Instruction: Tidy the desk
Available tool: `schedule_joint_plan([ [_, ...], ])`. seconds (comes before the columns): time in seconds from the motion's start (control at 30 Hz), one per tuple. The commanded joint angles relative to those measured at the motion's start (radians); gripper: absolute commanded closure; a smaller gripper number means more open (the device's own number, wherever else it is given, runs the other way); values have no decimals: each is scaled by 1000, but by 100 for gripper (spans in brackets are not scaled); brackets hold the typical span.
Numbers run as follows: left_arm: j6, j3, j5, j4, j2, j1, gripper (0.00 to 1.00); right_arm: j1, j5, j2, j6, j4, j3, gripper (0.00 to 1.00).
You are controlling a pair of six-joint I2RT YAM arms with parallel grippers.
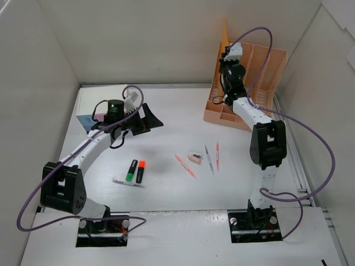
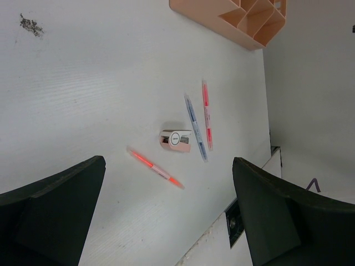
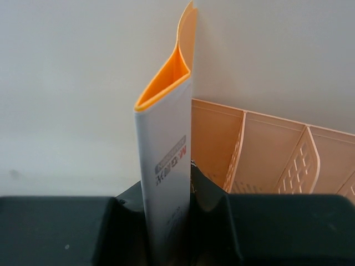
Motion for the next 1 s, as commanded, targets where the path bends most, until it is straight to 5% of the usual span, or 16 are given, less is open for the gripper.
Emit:
schedule_joint_plan([
  [0.0,15,38,-5,20,-44,-13,5,-27,0,-9,-11,148,-13,100],
  [0.33,24,62,-15,-6,-42,-13,5,-47,-39,-41,-11,185,-126,100],
  [0.4,21,58,-18,2,-42,-13,5,-47,-42,-63,-10,185,-151,89],
  [0.5,12,44,-18,20,-45,-13,5,-52,-48,-101,-16,185,-206,54],
  [0.6,6,35,-17,37,-47,-22,5,-60,-69,-147,-25,185,-264,37],
  [0.83,11,51,-23,36,-56,-22,5,-86,-112,-330,5,179,-421,16],
  [0.97,53,134,-86,-42,-64,-31,6,-92,-241,-534,-19,113,-516,15],
])
